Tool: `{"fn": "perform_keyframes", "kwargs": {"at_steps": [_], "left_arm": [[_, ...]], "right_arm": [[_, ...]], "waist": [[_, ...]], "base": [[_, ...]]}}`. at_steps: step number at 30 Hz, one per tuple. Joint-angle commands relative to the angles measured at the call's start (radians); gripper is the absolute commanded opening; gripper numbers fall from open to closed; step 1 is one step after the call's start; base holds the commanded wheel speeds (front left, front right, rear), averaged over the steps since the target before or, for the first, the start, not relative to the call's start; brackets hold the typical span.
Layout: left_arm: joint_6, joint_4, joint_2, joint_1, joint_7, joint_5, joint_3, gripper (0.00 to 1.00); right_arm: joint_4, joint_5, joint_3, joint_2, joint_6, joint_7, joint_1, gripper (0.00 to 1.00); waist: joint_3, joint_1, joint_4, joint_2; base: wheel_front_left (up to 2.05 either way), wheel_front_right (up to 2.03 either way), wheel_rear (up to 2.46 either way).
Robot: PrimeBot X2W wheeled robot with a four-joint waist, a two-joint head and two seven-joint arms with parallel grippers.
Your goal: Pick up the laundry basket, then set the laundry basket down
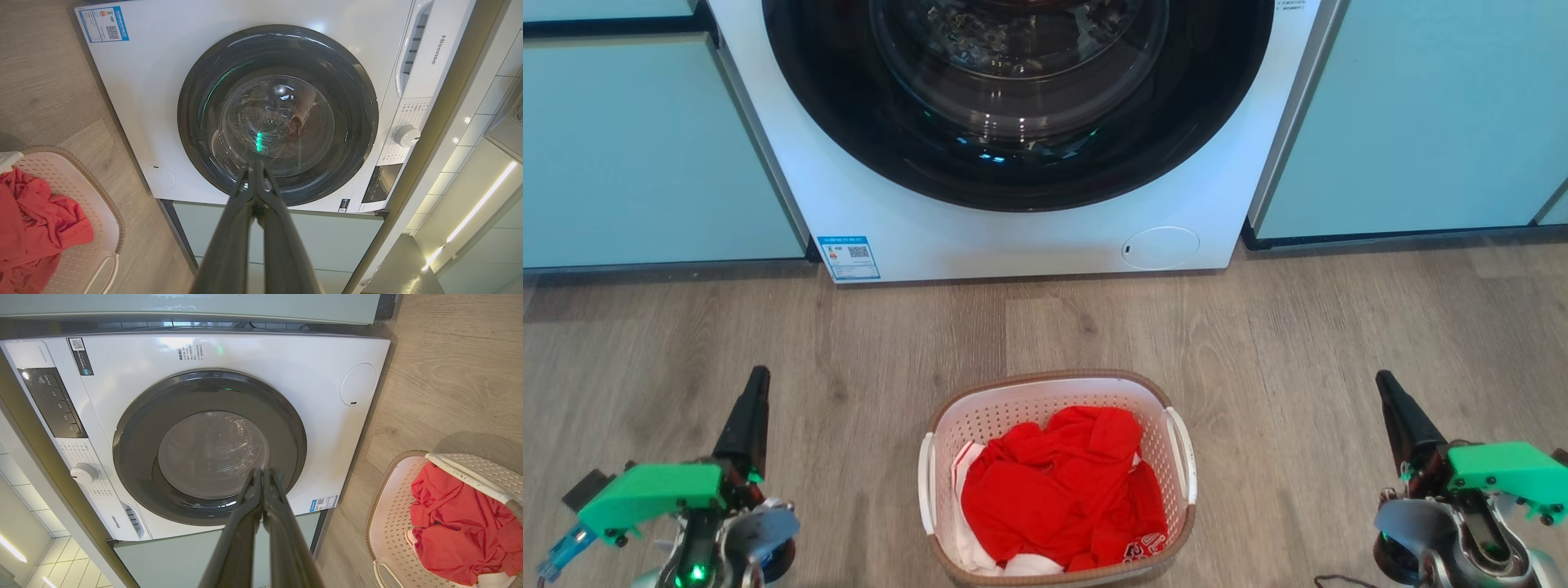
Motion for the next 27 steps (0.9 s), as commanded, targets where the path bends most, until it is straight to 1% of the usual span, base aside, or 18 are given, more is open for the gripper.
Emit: {"fn": "perform_keyframes", "kwargs": {"at_steps": [1, 20, 21, 24, 27], "left_arm": [[-0.007, -0.029, 0.004, -0.058, 0.008, 0.010, 0.037, 0.00], [-0.007, -0.029, 0.004, -0.058, 0.008, 0.010, 0.038, 0.00], [0.001, 0.004, 0.000, 0.001, -0.001, 0.000, -0.001, 1.00], [0.001, 0.041, -0.002, 0.023, -0.002, 0.000, -0.004, 1.00], [0.001, 0.037, -0.002, 0.021, -0.011, 0.004, -0.004, 1.00]], "right_arm": [[-0.031, -0.010, 0.017, -0.007, -0.002, 0.008, -0.048, 0.00], [-0.031, -0.010, 0.017, -0.007, -0.002, 0.008, -0.048, 0.00], [0.003, 0.000, 0.000, 0.000, 0.000, -0.001, 0.000, 1.00], [0.041, 0.000, 0.004, 0.005, 0.000, -0.002, 0.018, 1.00], [0.034, -0.005, 0.008, 0.004, 0.000, -0.010, 0.017, 1.00]], "waist": [[0.000, 0.0000, 0.000, 0.0001], [0.000, 0.0000, 0.000, 0.0001], [0.000, 0.0000, 0.000, 0.0001], [0.000, 0.0000, 0.000, 0.0001], [0.000, 0.0000, 0.000, 0.0001]], "base": [[0.00, 0.00, 0.00], [0.00, 0.00, 0.00], [0.00, 0.00, 0.00], [0.00, 0.00, 0.00], [0.00, 0.00, 0.00]]}}
